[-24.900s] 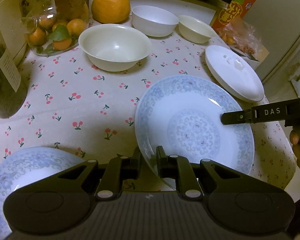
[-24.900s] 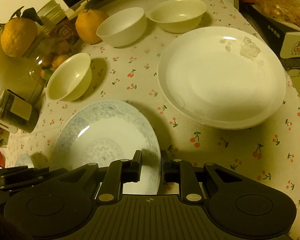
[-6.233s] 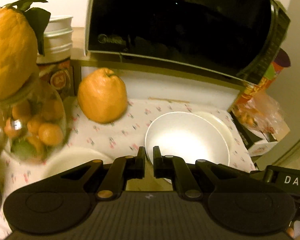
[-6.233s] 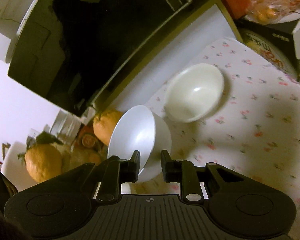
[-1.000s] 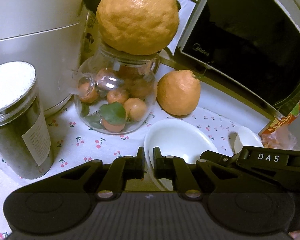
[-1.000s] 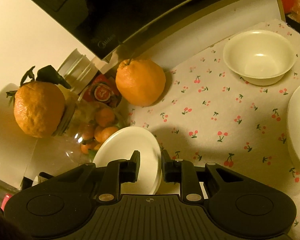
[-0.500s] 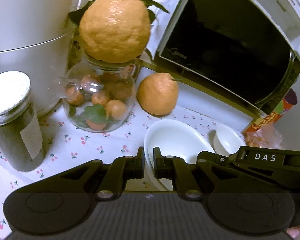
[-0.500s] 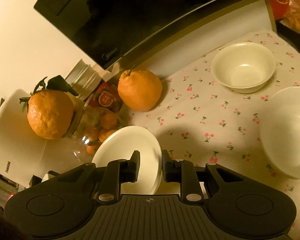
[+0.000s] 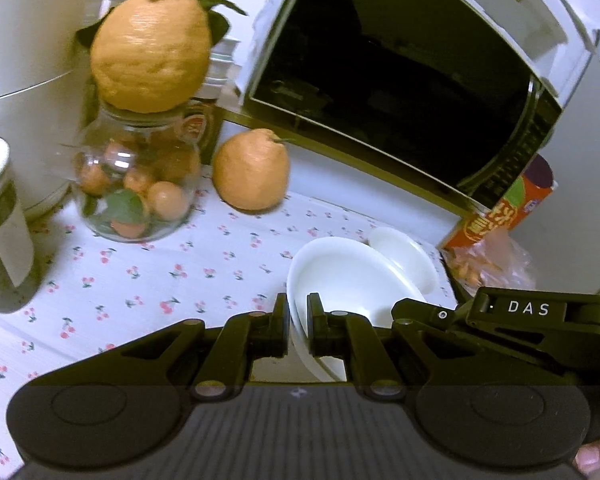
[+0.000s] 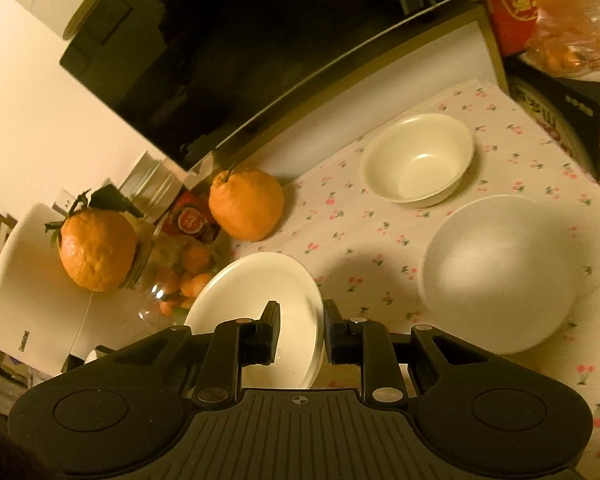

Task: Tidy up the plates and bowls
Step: 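Lift the bowl with both grippers and lower it into the placed bowl, then open both grippers to release the nested bowl, then move both grippers to the nested bowls and close on their rim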

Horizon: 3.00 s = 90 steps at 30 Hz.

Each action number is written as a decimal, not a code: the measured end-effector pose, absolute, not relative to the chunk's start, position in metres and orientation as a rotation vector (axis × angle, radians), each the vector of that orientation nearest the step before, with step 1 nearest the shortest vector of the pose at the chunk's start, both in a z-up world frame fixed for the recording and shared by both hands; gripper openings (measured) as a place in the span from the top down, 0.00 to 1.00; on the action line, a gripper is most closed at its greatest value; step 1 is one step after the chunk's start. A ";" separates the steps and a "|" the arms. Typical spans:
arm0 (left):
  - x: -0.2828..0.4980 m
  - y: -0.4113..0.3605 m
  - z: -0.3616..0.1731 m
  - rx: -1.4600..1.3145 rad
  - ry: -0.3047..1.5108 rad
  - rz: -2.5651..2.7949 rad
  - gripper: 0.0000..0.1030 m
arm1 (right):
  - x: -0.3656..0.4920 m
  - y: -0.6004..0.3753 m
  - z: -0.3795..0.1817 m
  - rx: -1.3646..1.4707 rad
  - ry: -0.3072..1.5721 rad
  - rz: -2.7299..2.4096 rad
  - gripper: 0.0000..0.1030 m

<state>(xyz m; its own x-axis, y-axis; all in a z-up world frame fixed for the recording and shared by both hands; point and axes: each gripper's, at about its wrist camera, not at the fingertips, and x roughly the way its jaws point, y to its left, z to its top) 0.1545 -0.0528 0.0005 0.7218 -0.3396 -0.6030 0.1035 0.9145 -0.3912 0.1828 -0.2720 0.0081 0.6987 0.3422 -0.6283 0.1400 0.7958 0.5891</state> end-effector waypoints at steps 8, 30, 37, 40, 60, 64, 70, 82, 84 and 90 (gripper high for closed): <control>0.151 -0.079 0.001 -0.335 0.748 -0.282 0.93 | 0.169 -0.298 0.013 0.658 0.785 0.081 0.78; 0.156 -0.157 -0.016 -0.320 0.789 -0.324 0.93 | 0.155 -0.381 0.001 0.765 0.710 -0.063 0.78; 0.161 -0.173 -0.030 -0.283 0.787 -0.309 0.92 | 0.165 -0.387 -0.013 0.716 0.734 -0.099 0.78; 0.163 -0.175 -0.034 -0.250 0.780 -0.298 0.92 | 0.169 -0.387 -0.018 0.690 0.749 -0.108 0.78; 0.167 -0.180 -0.039 -0.207 0.793 -0.312 0.83 | 0.173 -0.389 -0.023 0.634 0.774 -0.150 0.75; 0.167 -0.179 -0.039 -0.202 0.805 -0.322 0.78 | 0.173 -0.390 -0.023 0.634 0.780 -0.143 0.71; 0.161 -0.173 -0.032 -0.190 0.816 -0.344 0.59 | 0.168 -0.390 -0.016 0.635 0.763 -0.125 0.50; 0.147 -0.162 -0.004 -0.062 0.844 -0.398 0.11 | 0.164 -0.385 -0.006 0.586 0.756 -0.130 0.22; 0.153 -0.161 0.000 -0.046 0.849 -0.381 0.07 | 0.167 -0.387 -0.006 0.619 0.767 -0.133 0.22; 0.183 -0.159 0.009 -0.044 0.872 -0.350 0.03 | 0.185 -0.391 0.003 0.660 0.744 -0.102 0.15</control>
